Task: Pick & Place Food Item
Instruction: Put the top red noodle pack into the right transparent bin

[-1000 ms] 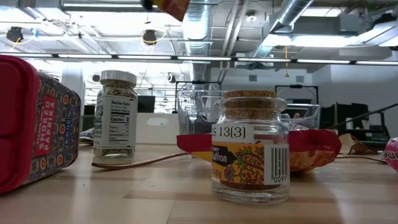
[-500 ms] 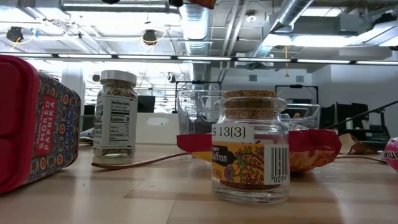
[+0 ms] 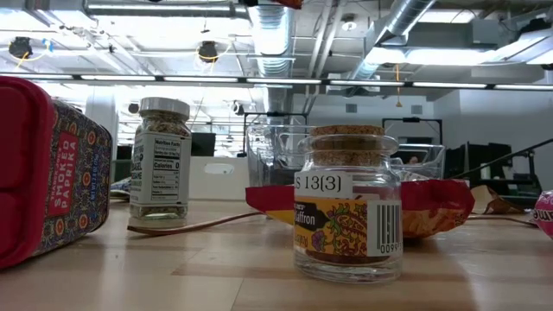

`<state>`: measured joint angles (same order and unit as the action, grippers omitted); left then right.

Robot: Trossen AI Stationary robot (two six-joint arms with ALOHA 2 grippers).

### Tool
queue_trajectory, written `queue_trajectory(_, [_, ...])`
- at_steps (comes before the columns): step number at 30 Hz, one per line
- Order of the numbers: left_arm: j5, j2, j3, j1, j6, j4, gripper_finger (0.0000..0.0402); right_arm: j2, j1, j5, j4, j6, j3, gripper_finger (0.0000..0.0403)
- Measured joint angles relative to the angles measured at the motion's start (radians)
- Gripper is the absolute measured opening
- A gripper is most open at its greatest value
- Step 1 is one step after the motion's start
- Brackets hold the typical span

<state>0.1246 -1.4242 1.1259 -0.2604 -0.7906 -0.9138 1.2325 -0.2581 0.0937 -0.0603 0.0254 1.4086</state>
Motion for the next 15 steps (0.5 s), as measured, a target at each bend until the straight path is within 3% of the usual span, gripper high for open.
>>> queue_trajectory(15, [0.002, 0.000, 0.000, 0.017, -0.001, 0.009, 0.0000, 0.049, -0.018, 0.040, 0.075, -0.003, 0.000, 0.0260])
